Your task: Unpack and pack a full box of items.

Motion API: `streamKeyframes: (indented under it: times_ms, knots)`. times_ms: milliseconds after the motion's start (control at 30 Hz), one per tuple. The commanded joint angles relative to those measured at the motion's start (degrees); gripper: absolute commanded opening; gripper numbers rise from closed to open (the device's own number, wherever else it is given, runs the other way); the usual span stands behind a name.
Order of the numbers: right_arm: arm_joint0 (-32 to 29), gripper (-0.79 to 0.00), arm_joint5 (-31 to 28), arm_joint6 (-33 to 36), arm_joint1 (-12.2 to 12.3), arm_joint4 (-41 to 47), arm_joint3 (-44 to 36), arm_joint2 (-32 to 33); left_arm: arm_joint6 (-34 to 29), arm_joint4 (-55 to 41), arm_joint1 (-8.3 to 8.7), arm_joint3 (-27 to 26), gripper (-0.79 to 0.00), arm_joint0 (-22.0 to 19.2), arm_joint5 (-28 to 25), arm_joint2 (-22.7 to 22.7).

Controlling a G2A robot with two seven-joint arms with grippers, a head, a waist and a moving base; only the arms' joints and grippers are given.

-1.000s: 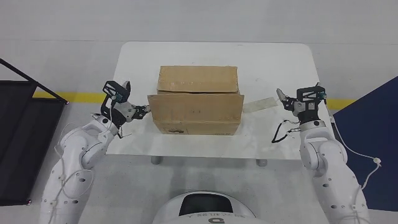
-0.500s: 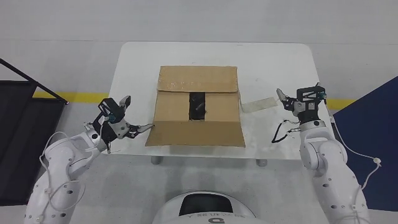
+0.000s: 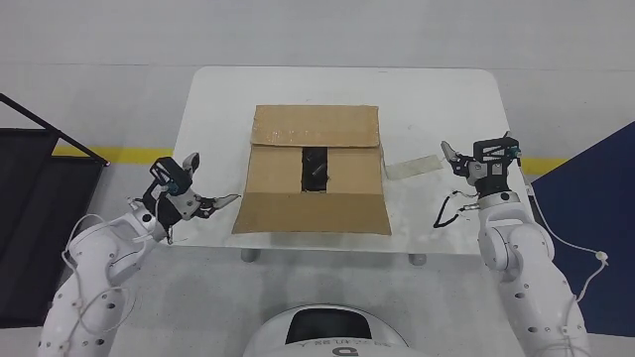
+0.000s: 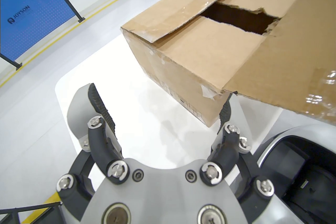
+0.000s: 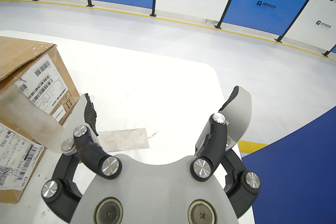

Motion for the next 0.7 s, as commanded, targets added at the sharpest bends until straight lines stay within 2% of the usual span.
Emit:
streamKeyframes:
  times_ms: [0, 100, 167, 233, 367, 667]
  knots:
    - [0.0, 0.000, 0.0, 0.0, 0.0, 0.0, 0.0, 0.0, -0.6, -5.3, -0.05, 0.5, 0.000, -0.3, 0.7, -0.9]
    - [0.0, 0.000, 0.0, 0.0, 0.0, 0.0, 0.0, 0.0, -1.0, -8.2, -0.27, -0.4, 0.000, -0.3, 6.6, -2.2]
    - [0.4, 0.000, -0.9, 0.1, -0.1, 3.1, 0.8, 0.2, -0.7, -10.5, -0.49, -0.7, 0.000, 0.1, 8.5, -1.7]
    - [2.0, 0.000, -2.1, 1.2, -0.1, 4.4, 1.9, 1.0, -1.2, -12.1, -0.50, -0.5, 0.000, 0.0, 8.5, -1.9]
    - [7.3, 0.000, 3.0, 4.4, -0.7, 3.2, 4.8, -2.3, -1.2, -12.1, -0.50, -0.5, 0.000, 0.0, 8.5, -1.9]
    - [7.3, 0.000, 3.0, 4.4, -0.7, 3.2, 4.8, -2.3, -1.2, -12.1, -0.50, -0.5, 0.000, 0.0, 8.5, -1.9]
